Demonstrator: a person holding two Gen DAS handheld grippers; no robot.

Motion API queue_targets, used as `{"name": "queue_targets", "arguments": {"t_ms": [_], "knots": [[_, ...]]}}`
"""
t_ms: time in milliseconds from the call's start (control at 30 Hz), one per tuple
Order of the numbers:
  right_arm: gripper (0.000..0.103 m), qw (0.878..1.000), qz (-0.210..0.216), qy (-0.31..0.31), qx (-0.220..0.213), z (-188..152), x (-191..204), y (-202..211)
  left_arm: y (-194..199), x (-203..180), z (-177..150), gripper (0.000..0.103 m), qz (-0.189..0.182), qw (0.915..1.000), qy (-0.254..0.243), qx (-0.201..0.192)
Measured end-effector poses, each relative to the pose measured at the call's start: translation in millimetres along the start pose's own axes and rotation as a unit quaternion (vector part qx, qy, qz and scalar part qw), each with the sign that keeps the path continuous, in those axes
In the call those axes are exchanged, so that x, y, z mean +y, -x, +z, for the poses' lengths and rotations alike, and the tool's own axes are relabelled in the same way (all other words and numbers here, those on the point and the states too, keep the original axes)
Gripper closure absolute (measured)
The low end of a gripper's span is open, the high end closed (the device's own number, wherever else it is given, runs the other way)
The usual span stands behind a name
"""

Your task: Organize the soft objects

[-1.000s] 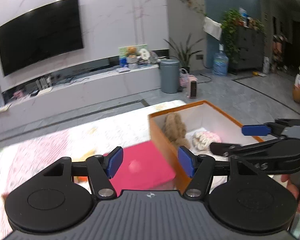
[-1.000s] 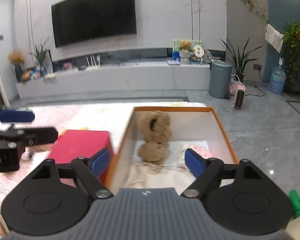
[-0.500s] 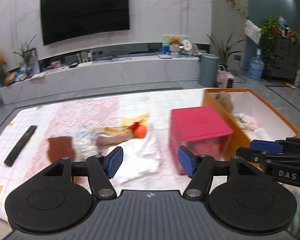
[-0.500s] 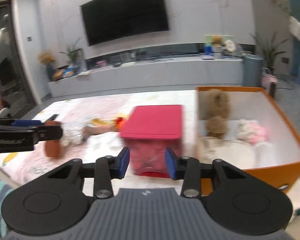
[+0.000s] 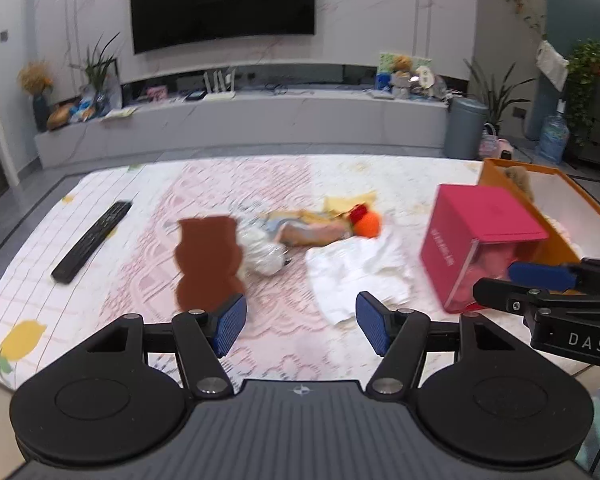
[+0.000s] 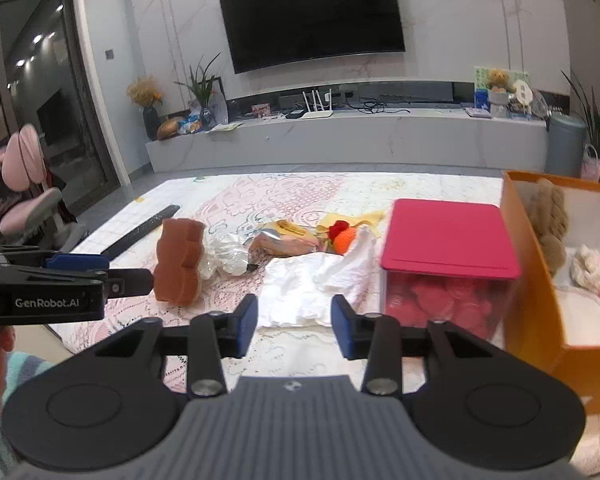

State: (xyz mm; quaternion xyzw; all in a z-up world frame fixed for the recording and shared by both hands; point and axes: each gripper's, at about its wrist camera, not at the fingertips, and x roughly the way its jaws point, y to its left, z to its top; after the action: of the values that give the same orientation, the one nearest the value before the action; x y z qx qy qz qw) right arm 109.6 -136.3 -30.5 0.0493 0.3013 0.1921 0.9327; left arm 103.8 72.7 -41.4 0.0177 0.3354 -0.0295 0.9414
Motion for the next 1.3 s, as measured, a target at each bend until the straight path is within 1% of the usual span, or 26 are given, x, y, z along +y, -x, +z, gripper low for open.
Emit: {"name": "queue_targets", "arguments": {"t_ms": [33,100,167,300,333,367,467,533,600,700,800,900,1000,1167,1267,1300], "knots": [[0.052,1.0,-0.003,0.005,-0.001,0.0,3.2,-2.3,-1.4,6.6,-1.0,0.029,0.0,1.0,0.005,0.005],[0.052,1.0,0.001,0.012,0.002,1.2,10.5,-10.4,-2.6,18.6,-2.3,0.029,-0.008,0.9998,0.013,0.011],[0.051,1.0,0.011,0.011,0.01,2.6,14.6,-19.1,-3.5,27.6,-2.2,0.025,-0.009,0.9998,0.013,0.011],[0.051,1.0,0.017,0.02,0.017,2.7,22.8,-37.5,-7.3,38.9,1.8,0.023,-0.007,1.0,-0.005,0.005],[0.051,0.999,0.019,0.022,0.02,3.1,24.5,-43.7,-10.3,40.6,3.5,0.02,-0.005,0.9999,-0.01,0.005],[0.051,0.999,0.02,0.024,0.023,3.5,26.3,-49.3,-14.6,42.0,5.6,0.018,-0.001,0.9999,-0.015,0.008],[0.05,0.999,0.022,0.029,0.034,3.5,29.7,-67.4,-34.6,48.2,10.4,0.017,0.013,0.9994,-0.022,0.023],[0.043,0.998,0.019,0.032,0.04,3.9,30.4,-79.0,-49.2,54.9,11.9,0.017,0.022,0.9991,-0.013,0.034],[0.04,0.998,0.016,0.034,0.046,3.5,28.8,-90.8,-61.4,61.1,12.9,0.017,0.022,0.9988,0.005,0.043],[0.039,0.998,0.014,0.035,0.058,2.0,25.6,-108.5,-80.7,69.3,14.6,0.015,0.014,0.9974,0.041,0.058],[0.037,0.997,0.014,0.035,0.067,0.9,22.9,-125.8,-95.7,70.4,18.3,0.015,0.026,0.9956,0.058,0.069],[0.037,0.997,0.015,0.038,0.07,0.2,22.5,-141.7,-107.9,68.0,20.6,0.015,0.046,0.9945,0.059,0.073],[0.037,0.996,0.016,0.039,0.076,-1.4,22.0,-155.7,-119.7,67.1,19.9,0.015,0.053,0.9933,0.06,0.083],[0.033,0.996,0.011,0.037,0.079,-5.3,17.1,-175.1,-133.7,63.2,13.9,0.015,0.076,0.9919,0.042,0.093],[0.032,0.996,0.008,0.032,0.08,-8.2,12.6,-181.7,-141.4,61.3,9.0,0.015,0.069,0.9914,0.033,0.106],[0.031,0.996,0.008,0.028,0.081,-9.2,11.2,-184.3,-143.1,59.1,7.7,0.014,0.072,0.9912,0.028,0.108]]}}
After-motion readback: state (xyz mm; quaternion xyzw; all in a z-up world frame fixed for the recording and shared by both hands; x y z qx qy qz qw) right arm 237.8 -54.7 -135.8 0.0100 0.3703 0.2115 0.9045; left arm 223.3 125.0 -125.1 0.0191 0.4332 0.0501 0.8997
